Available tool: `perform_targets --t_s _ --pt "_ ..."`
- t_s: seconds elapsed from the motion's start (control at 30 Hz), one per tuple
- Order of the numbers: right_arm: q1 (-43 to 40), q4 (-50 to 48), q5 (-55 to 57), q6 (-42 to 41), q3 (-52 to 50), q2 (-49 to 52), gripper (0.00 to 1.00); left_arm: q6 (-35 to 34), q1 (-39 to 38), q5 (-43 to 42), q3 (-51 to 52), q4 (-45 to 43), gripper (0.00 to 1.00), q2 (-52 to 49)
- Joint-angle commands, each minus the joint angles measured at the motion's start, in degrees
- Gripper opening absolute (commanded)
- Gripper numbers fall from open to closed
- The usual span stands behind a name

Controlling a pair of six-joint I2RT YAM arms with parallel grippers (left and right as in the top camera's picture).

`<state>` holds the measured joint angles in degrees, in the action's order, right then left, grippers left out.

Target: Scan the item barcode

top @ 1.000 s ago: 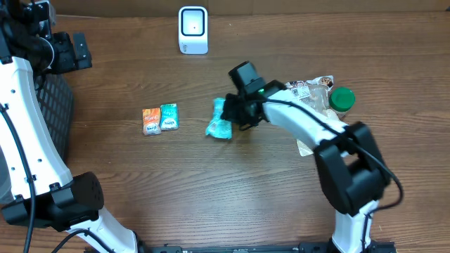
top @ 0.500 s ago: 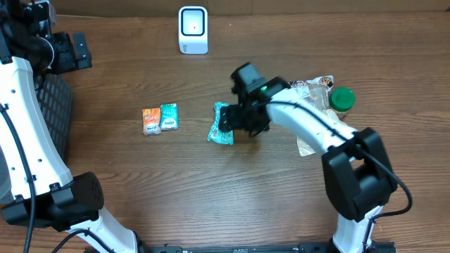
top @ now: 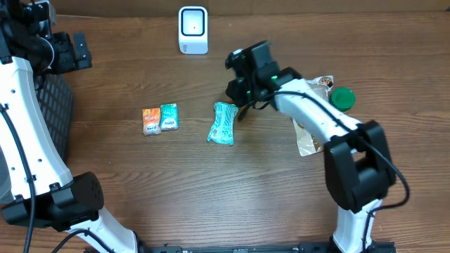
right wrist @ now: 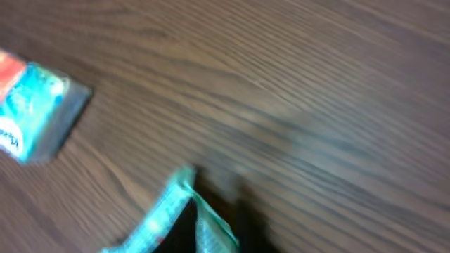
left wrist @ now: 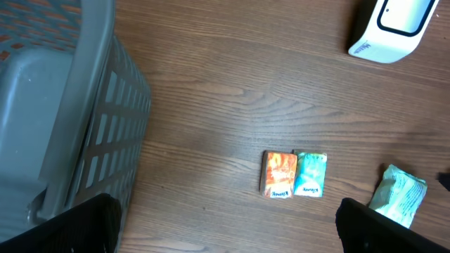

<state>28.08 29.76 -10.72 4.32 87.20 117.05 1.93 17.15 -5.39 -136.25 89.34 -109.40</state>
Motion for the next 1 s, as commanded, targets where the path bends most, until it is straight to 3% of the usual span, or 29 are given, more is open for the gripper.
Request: perform_targets --t_s 0.0,0.2,0.57,0.8,0.93,0.97 --pt "3.9 -3.5 6.1 -4.0 1.3 1.9 0.05 0.9 0.1 -0.4 -1.1 0.0 1.0 1.0" --pt "8.3 -5.9 15.3 -4.8 1.3 4.5 0.04 0.9 0.1 -0.4 -1.1 0.0 0.99 0.9" --pt "8.0 -2.5 29.6 -4.3 1.5 6.6 0.04 0.9 0.1 -0.4 -1.1 0.0 0.99 0.9" --pt "5.5 9.9 26.6 -13.4 6.5 6.6 0.04 0.9 0.1 -0.4 -1.1 0.0 0.99 1.0" --pt "4.1 18.7 21.2 -13.4 13.7 5.7 0.04 0.9 0.1 -0.4 -1.1 0.0 0.99 1.0" --pt "3.7 21.1 20.4 -13.4 15.8 5.5 0.11 0.9 0.1 -0.4 -1.1 0.0 0.99 1.0"
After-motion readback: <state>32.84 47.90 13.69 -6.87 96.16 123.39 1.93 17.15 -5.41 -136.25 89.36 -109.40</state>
